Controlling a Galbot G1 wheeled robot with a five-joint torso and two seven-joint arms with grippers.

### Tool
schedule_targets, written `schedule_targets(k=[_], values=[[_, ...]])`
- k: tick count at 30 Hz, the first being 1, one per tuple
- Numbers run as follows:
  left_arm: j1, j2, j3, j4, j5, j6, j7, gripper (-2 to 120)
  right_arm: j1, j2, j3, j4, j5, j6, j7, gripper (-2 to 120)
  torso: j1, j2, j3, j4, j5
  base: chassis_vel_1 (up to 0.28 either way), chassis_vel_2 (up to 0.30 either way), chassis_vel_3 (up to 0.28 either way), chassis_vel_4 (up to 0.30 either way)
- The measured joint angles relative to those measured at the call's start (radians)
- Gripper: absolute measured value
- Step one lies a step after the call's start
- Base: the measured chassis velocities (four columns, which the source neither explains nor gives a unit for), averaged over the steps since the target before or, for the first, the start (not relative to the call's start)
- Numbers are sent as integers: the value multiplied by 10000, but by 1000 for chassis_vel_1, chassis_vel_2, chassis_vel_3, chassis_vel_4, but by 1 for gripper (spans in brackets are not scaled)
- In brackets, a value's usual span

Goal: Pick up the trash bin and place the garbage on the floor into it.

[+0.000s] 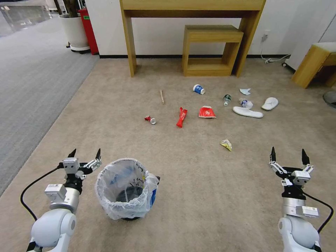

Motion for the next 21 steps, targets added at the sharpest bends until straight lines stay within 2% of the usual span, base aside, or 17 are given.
schedule_targets(k=[7, 21], values=[[-39, 512, 305, 400, -17, 119, 41, 100, -1, 12, -6, 52, -36, 1, -9, 100, 0, 0, 0, 0, 0, 0, 0, 0, 0], [-25, 986, 1213, 549, -510, 706, -230, 100, -29, -2, 18, 69, -35, -4, -12, 100, 0, 0, 0, 0, 0, 0, 0, 0, 0]])
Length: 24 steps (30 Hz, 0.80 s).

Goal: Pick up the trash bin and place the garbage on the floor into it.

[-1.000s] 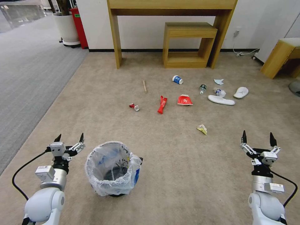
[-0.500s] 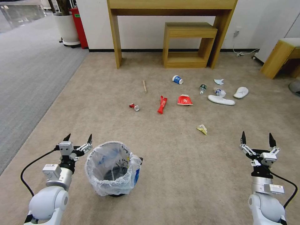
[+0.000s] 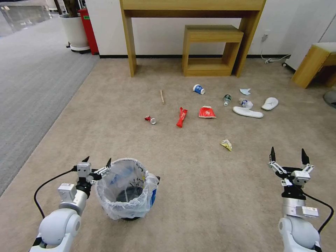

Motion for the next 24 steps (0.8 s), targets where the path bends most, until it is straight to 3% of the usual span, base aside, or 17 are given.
schedule_targets(k=[24], values=[[-29, 640, 969, 510, -1025, 600, -693, 100, 104, 87, -20, -150, -115, 4, -35, 100, 0, 0, 0, 1, 0, 0, 0, 0, 0]])
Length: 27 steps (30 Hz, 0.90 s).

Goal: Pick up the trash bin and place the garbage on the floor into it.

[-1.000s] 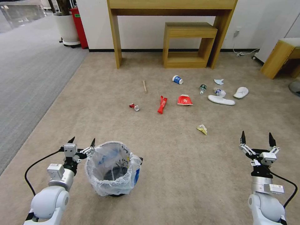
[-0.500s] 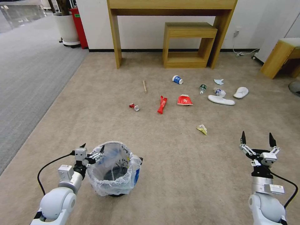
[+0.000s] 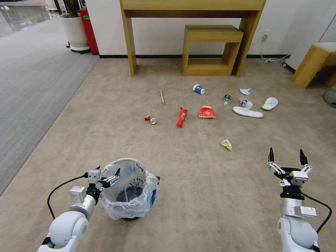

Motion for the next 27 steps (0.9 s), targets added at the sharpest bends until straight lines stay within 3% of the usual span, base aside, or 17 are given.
schedule_targets(k=[13, 18, 27], values=[[75, 463, 289, -147, -617, 676, -697, 99, 1, -4, -5, -109, -20, 15, -25, 100, 0, 0, 0, 0, 0, 0, 0, 0, 0], [21, 1005, 268, -518, -1486, 1420, -1382, 99, 64, 11, -39, -201, -80, 37, -41, 100, 0, 0, 0, 0, 0, 0, 0, 0, 0], [-10, 1805, 244, -888, -2629, 2059, -2058, 99, 97, 27, -48, -273, -122, 51, -53, 100, 0, 0, 0, 0, -1, 0, 0, 0, 0]])
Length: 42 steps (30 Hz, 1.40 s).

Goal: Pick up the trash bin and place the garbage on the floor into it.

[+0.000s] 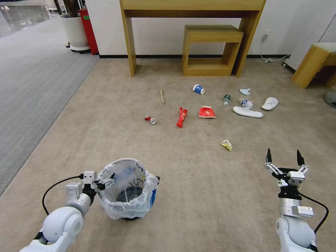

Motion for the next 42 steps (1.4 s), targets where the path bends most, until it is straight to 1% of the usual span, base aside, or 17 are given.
schedule_targets(k=[2, 3, 5, 6, 9, 10, 12, 13, 14, 16, 18, 22, 24, 28, 34, 40, 42], values=[[7, 387, 28, -179, -485, 354, -322, 99, 3, 1, 2, -9, -3, 3, -6, 100, 0, 0, 0, 0, 0, 0, 0, 0, 0], [7, 387, 28, -179, -485, 354, -322, 99, 3, 1, 2, -9, -3, 3, -6, 100, 0, 0, 0, 0, 0, 0, 0, 0, 0], [23, 886, 60, -408, -1148, 875, -785, 99, 7, 6, 7, -34, -6, 6, -7, 100, -1, 0, 0, -1, 2, 0, 0, 0, 0], [23, 886, 60, -408, -1148, 875, -785, 99, 7, 6, 7, -34, -6, 6, -7, 100, -1, 0, 0, -1, 2, 0, 0, 0, 0], [16, 1300, 149, -504, -1762, 1361, -1258, 99, 31, 18, 8, -57, -9, 12, -9, 100, 0, 0, 0, 0, 0, 0, 0, 0, 0], [16, 1300, 149, -504, -1762, 1361, -1258, 99, 31, 18, 8, -57, -9, 12, -9, 100, 0, 0, 0, 0, 0, 0, 0, 0, 0], [-11, 1458, 226, -564, -2215, 1641, -1589, 99, 72, 19, 8, -86, -11, 14, -9, 100, 0, 0, 0, 0, 0, 0, 0, 0, 0], [-11, 1458, 226, -564, -2215, 1641, -1589, 99, 72, 19, 8, -86, -11, 14, -9, 100, 0, 0, 0, 0, 0, 0, 0, 0, 0], [-38, 1534, 273, -621, -2591, 1845, -1811, 99, 95, 20, 6, -104, -10, 15, -9, 100, -1, 0, 0, 0, 0, 0, 0, 0, 0], [-106, 1715, 369, -648, -3006, 2048, -2033, 99, 131, 22, -6, -127, -10, 16, -9, 100, 0, 0, 0, 0, 0, 0, 0, 0, 0], [-147, 1780, 409, -622, -3052, 2066, -2067, 99, 149, 25, -9, -139, -11, 16, -9, 100, -1, 0, 0, 0, 0, 0, 0, 0, 0], [-270, 2005, 518, -603, -3605, 2236, -2315, 99, 191, 23, -15, -167, -11, 15, -9, 100, -1, 0, 0, 0, 0, 0, 0, 0, 0], [-302, 2041, 534, -616, -3677, 2264, -2358, 99, 196, 16, -15, -173, -10, 16, -9, 100, 0, 0, 0, 0, 1, 0, 0, 0, 0], [-423, 2136, 569, -750, -4133, 2469, -2595, 99, 220, -11, -8, -186, 3, 15, -9, 100, 0, 0, 0, -1, 0, 0, 0, 0, 0], [-515, 2290, 594, -848, -4410, 2601, -2796, 99, 231, -26, 3, -217, 13, 15, -9, 100, 0, 0, 0, 0, 1, 0, 0, 0, 0], [-591, 2500, 532, -986, -5103, 2911, -3123, 99, 269, 14, -19, -290, -23, 33, -16, 100, 0, 0, 0, 0, 1, 0, 0, 0, 0], [-617, 2528, 529, -991, -5180, 2945, -3179, 99, 279, 27, -23, -297, -38, 36, -19, 100, -1, 0, 0, 0, 1, 0, 0, 0, 0]])
